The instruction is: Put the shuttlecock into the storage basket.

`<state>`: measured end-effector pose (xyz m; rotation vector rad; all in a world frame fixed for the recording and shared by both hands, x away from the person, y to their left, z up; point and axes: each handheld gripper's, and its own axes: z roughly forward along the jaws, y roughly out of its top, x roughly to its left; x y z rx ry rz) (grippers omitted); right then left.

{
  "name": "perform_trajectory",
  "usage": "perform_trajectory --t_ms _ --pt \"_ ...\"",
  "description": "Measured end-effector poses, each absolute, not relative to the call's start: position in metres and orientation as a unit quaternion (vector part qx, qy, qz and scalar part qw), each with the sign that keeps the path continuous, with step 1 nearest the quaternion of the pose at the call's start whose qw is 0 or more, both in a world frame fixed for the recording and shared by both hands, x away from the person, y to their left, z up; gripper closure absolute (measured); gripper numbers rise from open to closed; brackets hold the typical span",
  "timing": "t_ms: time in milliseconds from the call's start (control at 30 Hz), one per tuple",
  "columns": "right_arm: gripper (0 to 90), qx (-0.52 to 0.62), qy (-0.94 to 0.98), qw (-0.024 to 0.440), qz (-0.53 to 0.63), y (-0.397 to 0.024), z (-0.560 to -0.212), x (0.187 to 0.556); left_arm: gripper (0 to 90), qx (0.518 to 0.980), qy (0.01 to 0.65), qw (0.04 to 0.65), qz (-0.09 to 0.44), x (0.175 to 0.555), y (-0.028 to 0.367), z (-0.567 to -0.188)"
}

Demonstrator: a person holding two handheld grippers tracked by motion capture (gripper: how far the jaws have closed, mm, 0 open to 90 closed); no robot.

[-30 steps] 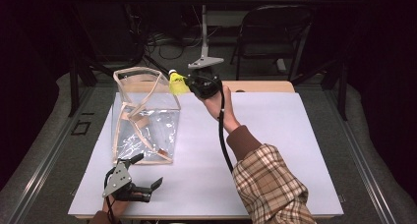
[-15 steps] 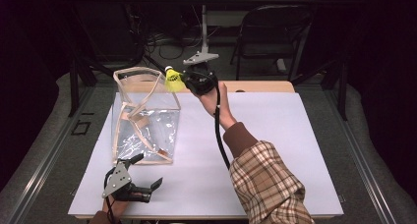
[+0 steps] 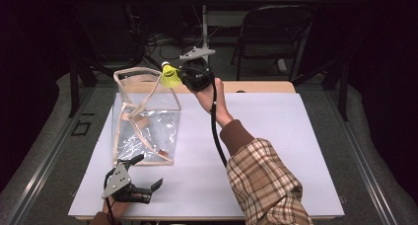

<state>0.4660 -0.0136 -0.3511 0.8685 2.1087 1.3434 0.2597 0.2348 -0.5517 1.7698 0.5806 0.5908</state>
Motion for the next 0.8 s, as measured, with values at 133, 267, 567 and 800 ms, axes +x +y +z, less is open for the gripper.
perform_trajectory --t_ms 133,267,567,800 --pt "90.0 0.318 0.771 0.245 0.494 -0.011 -0.35 0.468 0.0 0.751 0.247 0.559 0.25 0.26 0.235 -0.552" --pt "90.0 0.318 0.772 0.239 0.495 -0.009 -0.348 0.47 0.0 0.751 0.247 0.559 0.251 0.26 0.235 -0.552" --pt "90.0 0.311 0.776 0.238 0.494 -0.004 -0.344 0.47 0.0 0.75 0.247 0.56 0.251 0.26 0.235 -0.552" --pt "90.0 0.31 0.775 0.24 0.495 0.0 -0.344 0.471 0.0 0.751 0.246 0.558 0.251 0.26 0.235 -0.552"
